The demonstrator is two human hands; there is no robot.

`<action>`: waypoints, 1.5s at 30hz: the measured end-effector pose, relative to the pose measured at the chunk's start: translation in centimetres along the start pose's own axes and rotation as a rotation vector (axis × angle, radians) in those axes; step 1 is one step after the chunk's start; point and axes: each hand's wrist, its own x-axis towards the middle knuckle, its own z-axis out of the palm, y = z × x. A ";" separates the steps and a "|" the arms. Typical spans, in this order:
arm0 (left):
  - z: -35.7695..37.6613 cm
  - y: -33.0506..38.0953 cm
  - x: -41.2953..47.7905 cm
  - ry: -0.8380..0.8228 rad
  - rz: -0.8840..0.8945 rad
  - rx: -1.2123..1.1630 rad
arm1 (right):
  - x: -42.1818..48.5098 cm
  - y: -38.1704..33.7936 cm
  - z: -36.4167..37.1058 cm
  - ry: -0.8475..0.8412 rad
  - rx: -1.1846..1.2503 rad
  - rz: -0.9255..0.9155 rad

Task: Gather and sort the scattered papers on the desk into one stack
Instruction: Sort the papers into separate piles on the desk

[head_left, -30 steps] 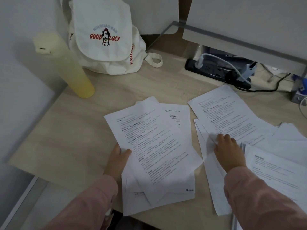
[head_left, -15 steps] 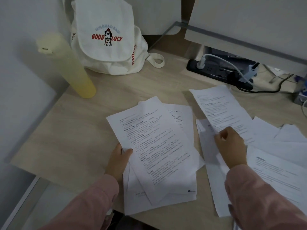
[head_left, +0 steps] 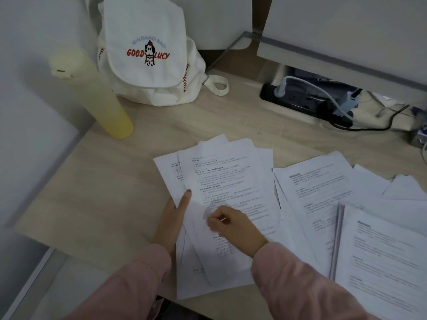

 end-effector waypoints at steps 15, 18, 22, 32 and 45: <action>0.3 -1.0 0.2 0.106 0.024 0.104 | 1.1 5.2 -7.2 0.513 0.127 0.296; 0.5 -1.0 0.1 0.068 0.030 0.149 | 1.0 4.3 -6.6 0.459 0.208 0.297; 0.4 1.0 -0.6 0.003 0.099 0.131 | 0.4 4.1 -6.4 0.426 0.250 0.325; -0.1 8.1 -2.0 -0.044 0.339 -0.001 | -0.2 0.0 -9.2 0.365 0.582 0.095; 0.4 10.9 -2.5 -0.011 0.475 0.007 | -3.8 -5.9 -9.8 0.544 0.553 -0.299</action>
